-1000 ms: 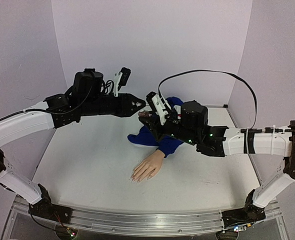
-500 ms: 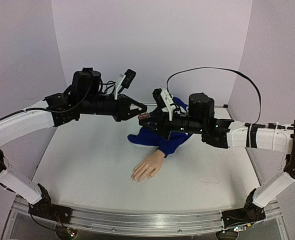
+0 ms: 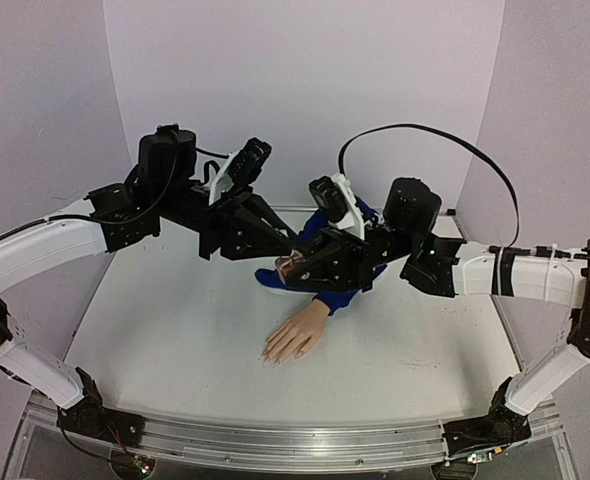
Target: Paint the nails
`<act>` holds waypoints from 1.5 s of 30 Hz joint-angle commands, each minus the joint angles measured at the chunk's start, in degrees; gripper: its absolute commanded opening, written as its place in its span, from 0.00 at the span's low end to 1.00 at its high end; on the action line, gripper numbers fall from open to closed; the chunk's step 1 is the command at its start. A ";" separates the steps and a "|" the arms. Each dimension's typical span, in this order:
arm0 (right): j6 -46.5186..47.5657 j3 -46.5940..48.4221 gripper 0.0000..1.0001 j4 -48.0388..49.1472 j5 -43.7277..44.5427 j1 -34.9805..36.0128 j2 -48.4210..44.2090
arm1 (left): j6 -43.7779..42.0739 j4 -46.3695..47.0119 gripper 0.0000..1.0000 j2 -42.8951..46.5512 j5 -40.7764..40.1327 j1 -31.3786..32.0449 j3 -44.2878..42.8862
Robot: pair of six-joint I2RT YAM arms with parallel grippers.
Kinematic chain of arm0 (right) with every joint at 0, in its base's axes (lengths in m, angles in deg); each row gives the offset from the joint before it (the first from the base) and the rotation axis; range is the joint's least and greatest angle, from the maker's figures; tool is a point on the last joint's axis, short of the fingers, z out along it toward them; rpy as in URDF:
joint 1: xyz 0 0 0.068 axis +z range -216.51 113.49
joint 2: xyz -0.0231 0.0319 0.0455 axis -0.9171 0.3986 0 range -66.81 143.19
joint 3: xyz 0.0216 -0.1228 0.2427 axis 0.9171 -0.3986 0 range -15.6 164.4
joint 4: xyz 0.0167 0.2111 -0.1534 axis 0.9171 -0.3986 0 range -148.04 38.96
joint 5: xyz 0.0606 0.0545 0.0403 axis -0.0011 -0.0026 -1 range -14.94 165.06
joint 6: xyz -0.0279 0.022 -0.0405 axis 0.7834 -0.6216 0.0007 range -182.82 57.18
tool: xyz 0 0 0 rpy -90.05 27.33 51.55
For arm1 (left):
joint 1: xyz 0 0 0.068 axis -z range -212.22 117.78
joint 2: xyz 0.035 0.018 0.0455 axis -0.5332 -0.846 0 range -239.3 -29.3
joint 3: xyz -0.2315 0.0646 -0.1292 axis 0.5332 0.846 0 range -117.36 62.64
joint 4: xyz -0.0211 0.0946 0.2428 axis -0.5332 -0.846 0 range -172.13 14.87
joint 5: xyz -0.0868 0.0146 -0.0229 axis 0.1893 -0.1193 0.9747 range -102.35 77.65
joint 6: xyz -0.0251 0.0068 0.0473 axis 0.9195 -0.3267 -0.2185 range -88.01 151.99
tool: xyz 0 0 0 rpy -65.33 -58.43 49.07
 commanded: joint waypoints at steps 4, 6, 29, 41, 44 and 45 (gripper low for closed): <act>24.67 0.25 0.00 -12.64 20.96 -1.70 -7.43 | 5.13 -5.29 0.25 6.57 -12.97 -2.94 3.00; 26.94 -1.41 0.00 -12.87 28.94 -1.71 -8.76 | 5.68 -6.49 0.43 8.63 -22.57 -3.53 4.36; 30.09 4.55 0.00 -13.30 76.92 4.83 3.66 | 25.18 -4.13 0.66 -0.22 -58.62 -3.19 -0.67; 31.06 7.39 0.00 -14.03 78.27 6.37 7.20 | 25.24 -1.08 0.44 -3.25 -60.03 -2.01 -0.64; 30.93 7.98 0.00 -14.47 78.20 6.53 7.60 | 24.53 -0.96 0.36 -3.61 -60.42 -1.20 -0.64; 30.83 8.04 0.00 -14.53 78.17 6.57 7.64 | 24.45 -0.95 0.33 -3.92 -60.21 -1.10 -0.64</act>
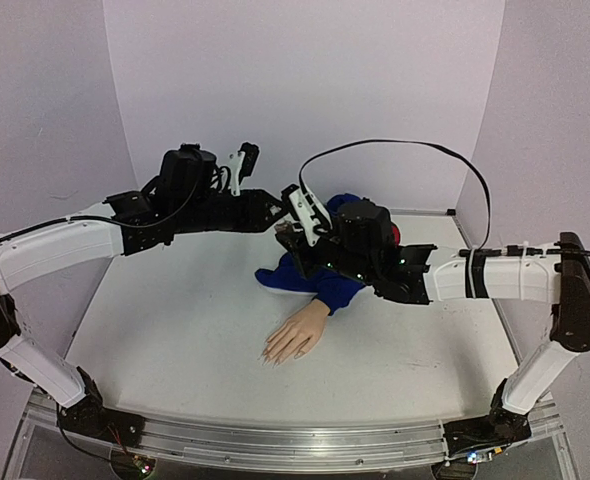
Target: Paint the nails
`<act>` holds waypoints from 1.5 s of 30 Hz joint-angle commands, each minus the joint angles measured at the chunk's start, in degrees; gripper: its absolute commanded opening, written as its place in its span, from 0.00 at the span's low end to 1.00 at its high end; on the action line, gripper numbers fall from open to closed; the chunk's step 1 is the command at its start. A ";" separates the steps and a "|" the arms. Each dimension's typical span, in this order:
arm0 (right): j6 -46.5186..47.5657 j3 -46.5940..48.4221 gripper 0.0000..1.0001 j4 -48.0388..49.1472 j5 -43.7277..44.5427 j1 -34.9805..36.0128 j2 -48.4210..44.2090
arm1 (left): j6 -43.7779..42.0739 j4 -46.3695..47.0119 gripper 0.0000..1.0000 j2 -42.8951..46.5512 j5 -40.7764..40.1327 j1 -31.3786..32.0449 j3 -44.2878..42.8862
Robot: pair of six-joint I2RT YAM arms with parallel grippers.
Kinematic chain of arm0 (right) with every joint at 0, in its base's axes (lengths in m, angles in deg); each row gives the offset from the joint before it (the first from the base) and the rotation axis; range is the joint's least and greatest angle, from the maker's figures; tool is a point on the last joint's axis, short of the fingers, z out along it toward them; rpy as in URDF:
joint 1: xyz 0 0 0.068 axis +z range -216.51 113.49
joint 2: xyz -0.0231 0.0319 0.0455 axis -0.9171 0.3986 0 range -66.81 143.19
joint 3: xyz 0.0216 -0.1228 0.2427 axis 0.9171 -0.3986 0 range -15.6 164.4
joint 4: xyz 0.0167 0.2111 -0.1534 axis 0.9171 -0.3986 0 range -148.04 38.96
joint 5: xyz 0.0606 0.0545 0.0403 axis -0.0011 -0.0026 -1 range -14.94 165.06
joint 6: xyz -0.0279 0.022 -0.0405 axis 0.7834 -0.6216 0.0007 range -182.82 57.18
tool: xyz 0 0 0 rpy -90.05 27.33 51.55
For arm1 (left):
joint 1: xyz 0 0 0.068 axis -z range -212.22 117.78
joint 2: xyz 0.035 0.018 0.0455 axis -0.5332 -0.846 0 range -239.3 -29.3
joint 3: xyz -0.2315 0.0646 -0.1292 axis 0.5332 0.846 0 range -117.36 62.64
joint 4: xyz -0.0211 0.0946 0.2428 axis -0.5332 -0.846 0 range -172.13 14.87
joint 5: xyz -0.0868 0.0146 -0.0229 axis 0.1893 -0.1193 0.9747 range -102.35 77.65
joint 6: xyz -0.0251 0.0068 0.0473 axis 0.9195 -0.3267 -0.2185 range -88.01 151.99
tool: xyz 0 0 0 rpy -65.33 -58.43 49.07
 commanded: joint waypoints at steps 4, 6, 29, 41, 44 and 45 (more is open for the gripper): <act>-0.72 3.95 0.00 2.94 0.31 0.56 0.03 | -1.29 3.65 0.24 -0.95 0.36 1.41 -2.53; -1.13 4.15 0.00 2.97 -0.31 0.58 -0.10 | -1.95 3.64 0.15 -0.92 1.28 1.56 -2.03; -9.68 -0.80 0.00 6.39 -64.95 -8.74 -9.57 | -18.32 8.78 0.06 4.89 61.26 -3.52 2.58; -3.23 -4.38 0.00 2.73 -24.27 -7.83 -10.35 | -6.74 4.25 0.83 13.64 20.88 -4.54 7.96; -2.25 -3.89 0.00 2.81 -14.20 -5.88 -8.95 | 0.06 3.29 0.80 11.89 13.25 -4.58 7.09; -1.97 -3.48 0.00 2.70 -11.04 -5.24 -8.23 | 1.56 3.25 0.79 11.41 11.57 -4.58 6.66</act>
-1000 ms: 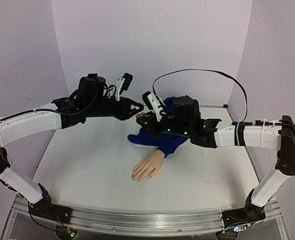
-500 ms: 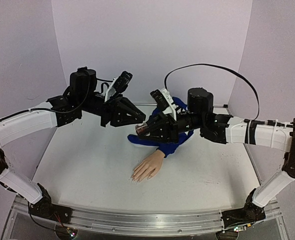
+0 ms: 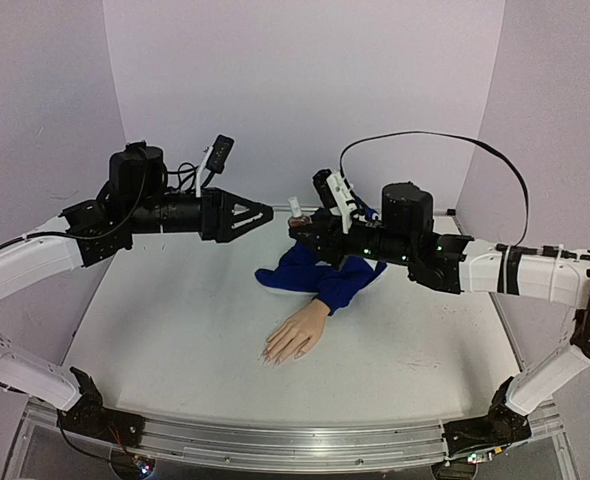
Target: Paint the nails
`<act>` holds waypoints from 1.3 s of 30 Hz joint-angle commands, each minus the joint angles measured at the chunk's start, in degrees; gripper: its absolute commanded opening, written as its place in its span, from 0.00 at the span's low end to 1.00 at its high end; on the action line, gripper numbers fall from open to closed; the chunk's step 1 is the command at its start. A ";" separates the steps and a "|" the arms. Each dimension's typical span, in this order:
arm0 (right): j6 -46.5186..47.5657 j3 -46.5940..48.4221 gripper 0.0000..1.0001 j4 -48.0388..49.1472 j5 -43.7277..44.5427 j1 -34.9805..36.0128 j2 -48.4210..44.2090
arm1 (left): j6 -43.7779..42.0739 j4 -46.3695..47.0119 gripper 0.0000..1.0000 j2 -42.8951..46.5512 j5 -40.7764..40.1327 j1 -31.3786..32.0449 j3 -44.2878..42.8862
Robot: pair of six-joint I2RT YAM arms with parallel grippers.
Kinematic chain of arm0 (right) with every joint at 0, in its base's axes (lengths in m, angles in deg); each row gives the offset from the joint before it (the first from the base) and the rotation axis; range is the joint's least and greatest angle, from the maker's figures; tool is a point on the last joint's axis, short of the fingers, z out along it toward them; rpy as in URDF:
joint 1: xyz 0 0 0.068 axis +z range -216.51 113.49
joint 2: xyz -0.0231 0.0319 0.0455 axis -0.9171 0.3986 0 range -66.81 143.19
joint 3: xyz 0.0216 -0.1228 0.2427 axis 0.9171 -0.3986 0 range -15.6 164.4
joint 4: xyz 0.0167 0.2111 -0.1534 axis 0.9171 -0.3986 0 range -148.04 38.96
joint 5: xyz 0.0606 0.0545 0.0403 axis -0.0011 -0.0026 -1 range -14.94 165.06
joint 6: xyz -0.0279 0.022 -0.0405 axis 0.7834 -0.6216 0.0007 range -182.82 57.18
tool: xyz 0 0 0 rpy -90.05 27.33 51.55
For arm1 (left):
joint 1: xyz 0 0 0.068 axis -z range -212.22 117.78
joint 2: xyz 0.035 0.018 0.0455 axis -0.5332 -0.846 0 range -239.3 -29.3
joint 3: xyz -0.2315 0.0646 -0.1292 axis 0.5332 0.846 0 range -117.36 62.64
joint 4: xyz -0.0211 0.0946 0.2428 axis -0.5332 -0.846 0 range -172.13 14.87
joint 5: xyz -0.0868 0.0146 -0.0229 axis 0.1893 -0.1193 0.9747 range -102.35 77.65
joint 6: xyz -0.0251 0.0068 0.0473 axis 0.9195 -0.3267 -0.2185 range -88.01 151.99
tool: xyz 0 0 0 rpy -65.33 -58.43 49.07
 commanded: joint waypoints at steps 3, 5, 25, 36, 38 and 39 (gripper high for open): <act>3.37 3.13 0.00 2.42 26.63 4.64 3.21 | 12.86 -1.42 0.73 -3.76 -17.61 -0.19 -3.41; 3.85 4.82 0.00 1.56 29.94 5.91 5.01 | 12.96 -1.41 0.70 -5.37 -18.59 -0.04 -4.90; 5.97 11.41 0.00 -1.46 34.58 9.40 10.46 | 9.64 -1.24 0.27 -13.07 -27.16 5.09 -10.58; 5.16 7.20 0.00 0.00 12.43 5.84 4.96 | 1.21 -0.81 0.00 -13.55 -12.01 5.31 -9.79; 3.14 5.33 0.00 1.08 -7.51 1.94 2.34 | -3.24 -0.73 0.00 -13.32 1.18 4.26 -9.30; 1.53 4.67 0.00 2.53 -18.30 0.02 1.46 | -5.95 -0.57 0.00 -13.30 10.24 3.89 -9.08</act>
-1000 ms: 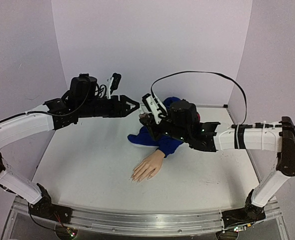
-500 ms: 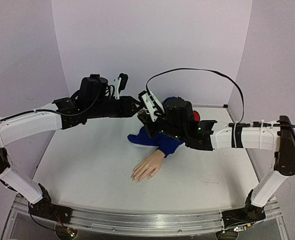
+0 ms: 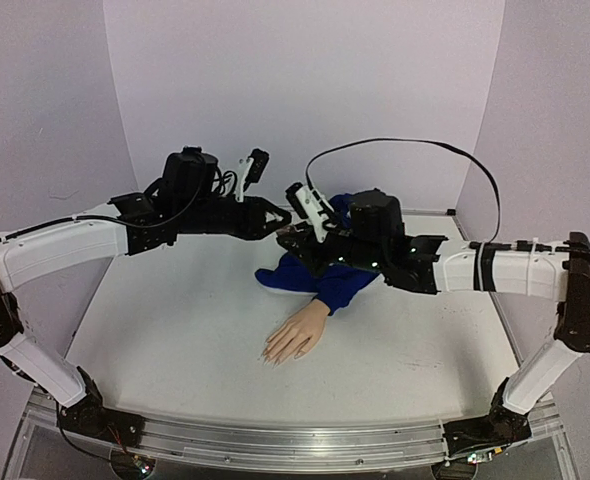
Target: Paint the nails
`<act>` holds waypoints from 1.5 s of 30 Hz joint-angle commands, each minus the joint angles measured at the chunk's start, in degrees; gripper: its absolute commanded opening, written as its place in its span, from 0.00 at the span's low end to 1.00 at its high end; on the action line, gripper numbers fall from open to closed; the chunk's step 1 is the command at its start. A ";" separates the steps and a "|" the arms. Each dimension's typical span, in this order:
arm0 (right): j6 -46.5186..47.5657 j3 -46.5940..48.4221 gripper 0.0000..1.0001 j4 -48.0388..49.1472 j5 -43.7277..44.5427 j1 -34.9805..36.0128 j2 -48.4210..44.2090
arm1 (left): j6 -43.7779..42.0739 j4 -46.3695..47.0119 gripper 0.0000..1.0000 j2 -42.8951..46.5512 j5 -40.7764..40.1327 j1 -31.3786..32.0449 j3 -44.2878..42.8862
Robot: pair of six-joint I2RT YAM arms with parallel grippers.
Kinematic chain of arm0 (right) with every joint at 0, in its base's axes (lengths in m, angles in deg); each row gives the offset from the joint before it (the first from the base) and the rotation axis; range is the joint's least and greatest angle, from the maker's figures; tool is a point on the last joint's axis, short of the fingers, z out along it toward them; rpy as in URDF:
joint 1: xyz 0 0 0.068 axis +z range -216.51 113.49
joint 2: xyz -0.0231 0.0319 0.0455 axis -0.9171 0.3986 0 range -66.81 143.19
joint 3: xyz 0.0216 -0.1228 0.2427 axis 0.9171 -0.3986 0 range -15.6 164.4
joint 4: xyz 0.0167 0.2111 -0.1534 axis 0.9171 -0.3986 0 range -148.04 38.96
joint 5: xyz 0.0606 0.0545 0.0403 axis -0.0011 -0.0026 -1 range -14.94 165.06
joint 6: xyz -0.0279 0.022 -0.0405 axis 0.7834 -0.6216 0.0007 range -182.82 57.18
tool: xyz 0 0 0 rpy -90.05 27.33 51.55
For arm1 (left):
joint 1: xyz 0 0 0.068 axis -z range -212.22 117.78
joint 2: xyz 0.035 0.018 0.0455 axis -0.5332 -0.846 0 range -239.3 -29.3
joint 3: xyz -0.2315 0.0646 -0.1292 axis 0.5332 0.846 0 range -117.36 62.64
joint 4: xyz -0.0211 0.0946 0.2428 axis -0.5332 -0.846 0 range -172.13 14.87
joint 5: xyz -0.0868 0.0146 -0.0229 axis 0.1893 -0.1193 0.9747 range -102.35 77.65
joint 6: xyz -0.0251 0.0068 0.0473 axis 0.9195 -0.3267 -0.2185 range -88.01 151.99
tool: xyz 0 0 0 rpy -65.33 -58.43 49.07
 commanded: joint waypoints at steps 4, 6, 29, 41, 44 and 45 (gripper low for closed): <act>-10.10 1.17 0.00 9.02 -67.43 -6.97 -6.93 | -15.65 3.01 0.00 1.42 57.98 -0.02 -0.17; -12.33 1.54 0.00 10.01 -71.06 -6.93 -7.40 | -15.25 3.01 0.00 1.27 62.03 -0.04 -0.44; -3.19 -8.78 0.00 8.17 -12.03 -4.88 -10.94 | 3.16 2.35 0.97 10.22 12.58 -3.42 4.75; -0.59 -2.86 0.00 6.24 6.45 2.78 -4.50 | 5.26 2.76 0.66 5.77 0.15 -0.44 0.85; -0.64 -3.19 0.00 7.90 7.39 3.67 -4.02 | 5.13 2.74 0.57 5.22 -0.76 0.28 1.18; -0.63 -2.79 0.00 7.95 7.86 3.95 -3.68 | 5.29 2.74 0.55 5.07 -0.94 0.46 1.15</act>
